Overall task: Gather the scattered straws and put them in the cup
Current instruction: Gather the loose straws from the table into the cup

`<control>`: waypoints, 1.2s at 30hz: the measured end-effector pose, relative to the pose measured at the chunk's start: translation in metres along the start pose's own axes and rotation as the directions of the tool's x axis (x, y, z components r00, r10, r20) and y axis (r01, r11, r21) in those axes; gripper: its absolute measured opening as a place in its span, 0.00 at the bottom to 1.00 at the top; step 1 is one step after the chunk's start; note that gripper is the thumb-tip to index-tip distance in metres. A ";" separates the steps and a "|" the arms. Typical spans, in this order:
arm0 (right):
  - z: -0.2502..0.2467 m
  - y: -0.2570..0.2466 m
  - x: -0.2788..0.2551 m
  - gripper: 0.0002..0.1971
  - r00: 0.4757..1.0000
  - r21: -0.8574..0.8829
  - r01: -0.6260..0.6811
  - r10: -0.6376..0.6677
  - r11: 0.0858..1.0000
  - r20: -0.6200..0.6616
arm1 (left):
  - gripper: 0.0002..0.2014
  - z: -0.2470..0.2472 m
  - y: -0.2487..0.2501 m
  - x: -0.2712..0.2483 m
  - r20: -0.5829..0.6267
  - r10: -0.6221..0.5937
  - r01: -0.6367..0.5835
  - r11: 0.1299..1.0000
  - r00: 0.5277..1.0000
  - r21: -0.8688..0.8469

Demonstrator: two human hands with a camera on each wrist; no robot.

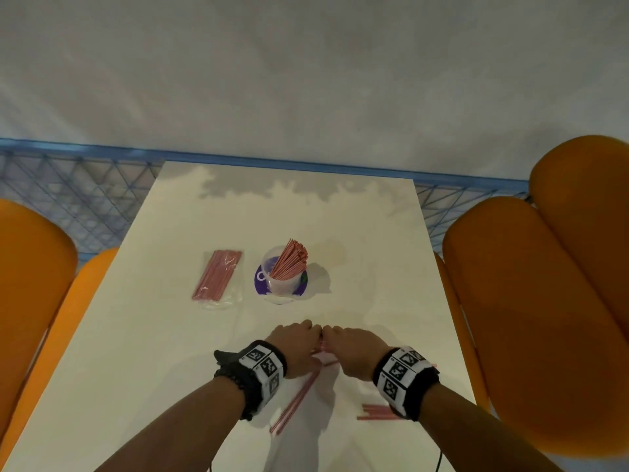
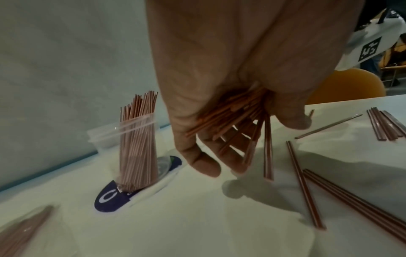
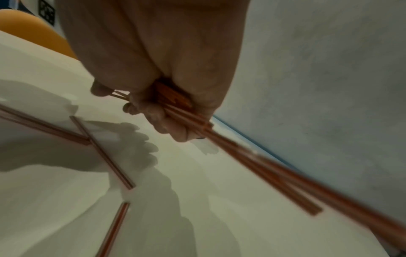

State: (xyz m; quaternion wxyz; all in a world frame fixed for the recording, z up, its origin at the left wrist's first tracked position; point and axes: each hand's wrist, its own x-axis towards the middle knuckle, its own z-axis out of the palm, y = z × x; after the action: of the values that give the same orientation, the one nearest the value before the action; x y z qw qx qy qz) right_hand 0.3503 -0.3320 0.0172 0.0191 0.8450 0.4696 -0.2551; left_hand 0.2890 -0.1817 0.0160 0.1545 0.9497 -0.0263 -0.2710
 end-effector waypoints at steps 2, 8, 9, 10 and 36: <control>-0.005 -0.003 -0.001 0.17 1.000 0.020 -0.008 0.008 1.000 -0.004 | 0.23 -0.009 0.003 -0.003 0.011 -0.054 0.054 0.998 0.998 0.012; -0.022 -0.022 0.003 0.14 0.996 -0.146 -0.070 0.062 0.987 -0.056 | 0.14 -0.019 0.018 -0.013 0.001 -0.160 0.160 0.987 0.987 -0.001; -0.024 -0.026 0.004 0.14 0.994 -0.165 -0.092 0.081 0.982 -0.074 | 0.12 -0.021 0.020 -0.015 0.003 -0.165 0.165 0.986 0.986 -0.021; -0.026 -0.028 0.005 0.14 0.991 -0.155 -0.119 0.108 0.981 -0.081 | 0.10 -0.024 0.020 -0.017 -0.005 -0.167 0.167 0.985 0.986 -0.046; -0.130 -0.135 -0.036 0.31 0.756 0.824 0.560 0.356 0.081 -0.549 | 0.35 -0.065 0.016 -0.107 -0.106 0.145 0.090 -0.909 0.984 -0.407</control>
State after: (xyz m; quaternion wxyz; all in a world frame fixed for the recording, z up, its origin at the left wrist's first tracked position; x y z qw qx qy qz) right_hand 0.2804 -0.2494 0.1740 -0.7364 0.6135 0.2069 -0.1963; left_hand 0.2319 -0.1647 0.1273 0.9739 0.0256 0.1858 -0.1280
